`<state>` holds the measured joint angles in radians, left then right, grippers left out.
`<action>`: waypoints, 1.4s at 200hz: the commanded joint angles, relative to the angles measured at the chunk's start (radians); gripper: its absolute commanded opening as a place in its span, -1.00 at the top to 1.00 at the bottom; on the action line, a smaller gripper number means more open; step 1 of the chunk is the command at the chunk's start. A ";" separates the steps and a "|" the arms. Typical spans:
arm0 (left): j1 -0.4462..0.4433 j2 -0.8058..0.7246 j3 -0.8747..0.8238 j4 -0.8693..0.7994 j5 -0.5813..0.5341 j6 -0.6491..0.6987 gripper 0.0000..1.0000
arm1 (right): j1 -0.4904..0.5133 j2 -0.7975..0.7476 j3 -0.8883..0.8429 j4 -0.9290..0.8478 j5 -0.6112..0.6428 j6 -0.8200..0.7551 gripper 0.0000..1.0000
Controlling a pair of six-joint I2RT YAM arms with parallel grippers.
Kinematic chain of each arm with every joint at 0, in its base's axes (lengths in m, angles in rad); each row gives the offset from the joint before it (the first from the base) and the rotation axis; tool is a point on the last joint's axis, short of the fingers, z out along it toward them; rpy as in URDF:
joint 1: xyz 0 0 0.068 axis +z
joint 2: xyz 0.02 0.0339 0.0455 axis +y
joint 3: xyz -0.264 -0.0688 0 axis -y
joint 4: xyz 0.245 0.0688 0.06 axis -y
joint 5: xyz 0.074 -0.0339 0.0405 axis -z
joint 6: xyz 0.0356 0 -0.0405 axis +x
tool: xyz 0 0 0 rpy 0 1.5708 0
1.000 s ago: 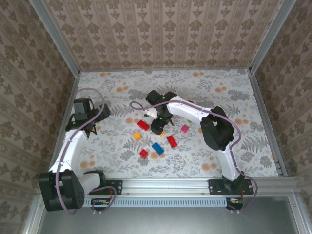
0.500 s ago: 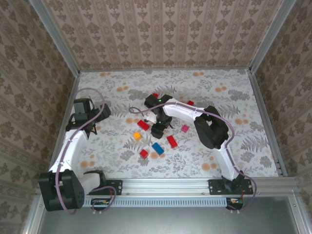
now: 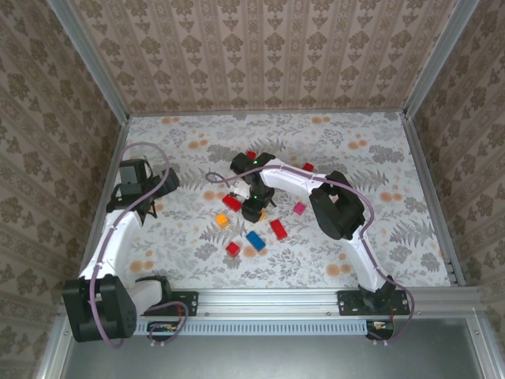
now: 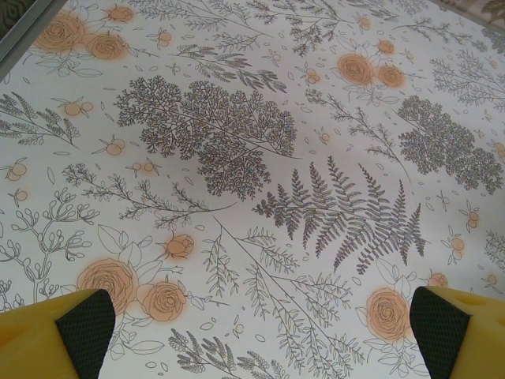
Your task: Assemble a carrot with lego
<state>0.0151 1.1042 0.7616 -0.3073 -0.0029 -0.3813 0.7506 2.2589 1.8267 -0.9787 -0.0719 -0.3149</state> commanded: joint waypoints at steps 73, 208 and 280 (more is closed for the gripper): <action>0.006 -0.013 0.025 -0.005 0.012 0.002 -1.00 | 0.006 0.034 0.045 -0.059 -0.031 0.004 -0.15; 0.005 -0.012 0.024 -0.006 0.017 0.002 -1.00 | 0.007 0.052 0.045 -0.057 -0.069 0.051 0.24; 0.005 -0.015 0.022 -0.006 0.020 0.000 -1.00 | 0.055 -0.189 -0.124 -0.024 0.014 0.221 0.26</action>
<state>0.0151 1.1042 0.7616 -0.3073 0.0044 -0.3813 0.7578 2.2189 1.7718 -0.9844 -0.1059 -0.1955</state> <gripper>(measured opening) 0.994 0.369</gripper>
